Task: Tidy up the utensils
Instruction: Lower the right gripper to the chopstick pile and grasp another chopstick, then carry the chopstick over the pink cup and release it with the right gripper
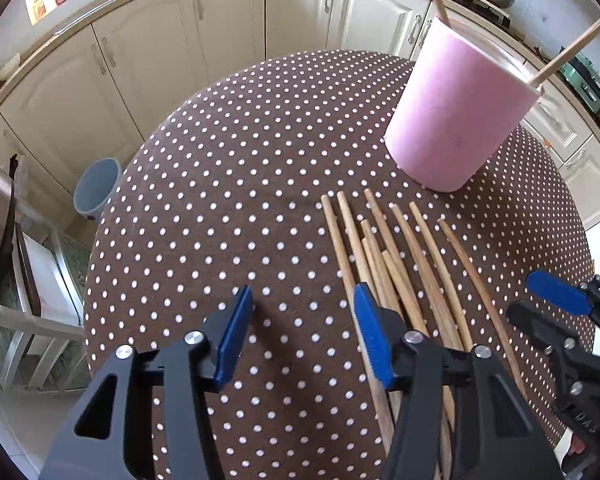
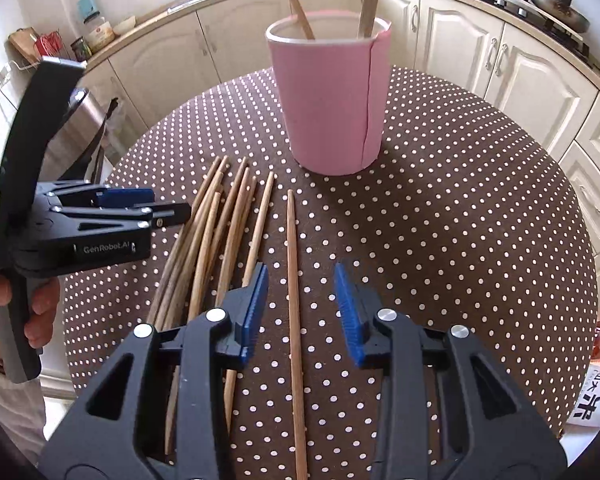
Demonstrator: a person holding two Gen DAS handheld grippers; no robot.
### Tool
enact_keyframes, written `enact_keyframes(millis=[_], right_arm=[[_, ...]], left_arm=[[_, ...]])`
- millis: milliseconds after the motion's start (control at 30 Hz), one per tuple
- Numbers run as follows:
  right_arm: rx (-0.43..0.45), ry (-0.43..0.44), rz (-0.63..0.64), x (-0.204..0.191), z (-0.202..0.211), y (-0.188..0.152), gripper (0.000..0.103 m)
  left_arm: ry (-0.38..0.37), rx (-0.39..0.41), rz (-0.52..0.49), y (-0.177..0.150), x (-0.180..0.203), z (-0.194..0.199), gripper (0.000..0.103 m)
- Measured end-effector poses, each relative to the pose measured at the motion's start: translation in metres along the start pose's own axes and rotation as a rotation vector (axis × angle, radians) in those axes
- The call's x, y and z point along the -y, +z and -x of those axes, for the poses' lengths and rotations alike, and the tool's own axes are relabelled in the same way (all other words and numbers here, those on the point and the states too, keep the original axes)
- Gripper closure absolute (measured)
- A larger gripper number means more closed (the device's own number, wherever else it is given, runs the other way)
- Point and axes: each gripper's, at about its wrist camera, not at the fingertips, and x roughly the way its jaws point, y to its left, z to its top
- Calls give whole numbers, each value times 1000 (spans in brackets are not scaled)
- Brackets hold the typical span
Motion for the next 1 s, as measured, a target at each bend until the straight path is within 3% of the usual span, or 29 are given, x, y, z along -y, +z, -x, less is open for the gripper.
enact_keyframes(millis=[300, 400, 533, 600, 733, 1000], right_arm=[[-63, -15, 50, -11, -25, 8, 69], [-81, -24, 64, -14, -33, 10, 70], [-109, -46, 96, -20, -44, 17, 77], [-126, -57, 116, -22, -49, 23, 80], [-155, -72, 143, -28, -55, 34, 95], [-121, -59, 110, -26, -53, 37, 97]], left_arm=[[24, -3, -21, 7, 6, -7, 51], [51, 5, -33, 12, 15, -11, 64], [53, 2, -46, 15, 15, -11, 91], [50, 0, -45, 16, 13, -11, 92], [30, 3, -35, 14, 9, -12, 97], [-8, 26, -39, 10, 10, 2, 97]])
